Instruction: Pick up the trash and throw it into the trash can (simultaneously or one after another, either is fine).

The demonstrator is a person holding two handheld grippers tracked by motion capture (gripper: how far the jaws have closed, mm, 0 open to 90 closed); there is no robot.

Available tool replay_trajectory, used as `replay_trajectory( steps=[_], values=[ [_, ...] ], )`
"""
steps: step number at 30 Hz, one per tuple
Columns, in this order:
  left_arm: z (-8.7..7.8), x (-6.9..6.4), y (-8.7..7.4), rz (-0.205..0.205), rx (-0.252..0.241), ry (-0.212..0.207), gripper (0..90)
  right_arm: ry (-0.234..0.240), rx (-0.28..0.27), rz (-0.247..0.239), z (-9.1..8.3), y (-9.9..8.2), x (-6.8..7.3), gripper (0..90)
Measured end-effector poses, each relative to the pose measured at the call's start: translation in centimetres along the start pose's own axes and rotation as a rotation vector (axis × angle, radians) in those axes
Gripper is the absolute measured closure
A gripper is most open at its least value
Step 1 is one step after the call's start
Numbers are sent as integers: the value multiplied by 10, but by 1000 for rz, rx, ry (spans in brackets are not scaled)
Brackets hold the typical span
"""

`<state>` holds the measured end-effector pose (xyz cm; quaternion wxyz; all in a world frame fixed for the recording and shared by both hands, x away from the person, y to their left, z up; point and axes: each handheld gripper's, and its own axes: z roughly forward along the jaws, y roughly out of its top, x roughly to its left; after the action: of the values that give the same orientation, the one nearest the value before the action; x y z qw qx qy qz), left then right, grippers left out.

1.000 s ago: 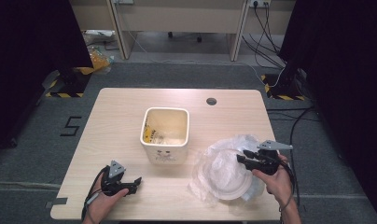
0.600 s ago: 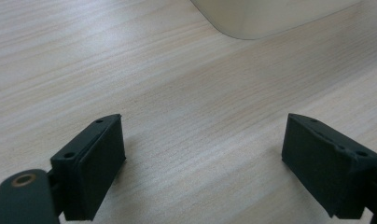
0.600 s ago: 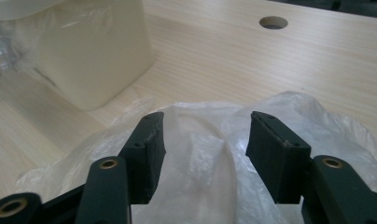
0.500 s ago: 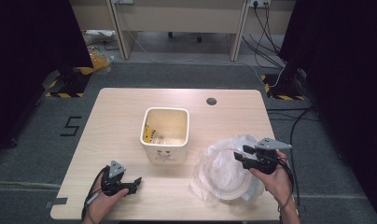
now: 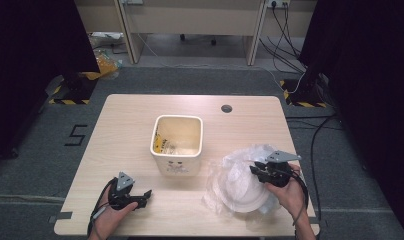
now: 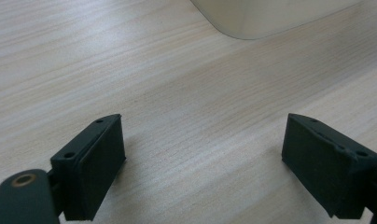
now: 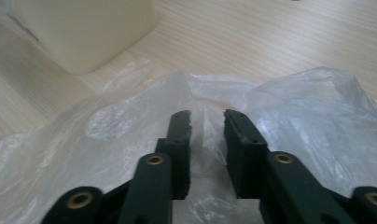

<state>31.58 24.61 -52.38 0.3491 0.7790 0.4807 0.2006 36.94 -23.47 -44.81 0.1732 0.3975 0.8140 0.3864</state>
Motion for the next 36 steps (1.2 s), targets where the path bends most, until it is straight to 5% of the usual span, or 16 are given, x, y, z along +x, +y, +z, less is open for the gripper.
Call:
replay_trajectory(
  steps=[13,36],
  values=[
    [0,0,0,-1,0,1,124,100,-131,54,-24,15,-1,874],
    [0,0,0,-3,-1,2,124,179,-335,13,-78,114,-18,892]
  ],
)
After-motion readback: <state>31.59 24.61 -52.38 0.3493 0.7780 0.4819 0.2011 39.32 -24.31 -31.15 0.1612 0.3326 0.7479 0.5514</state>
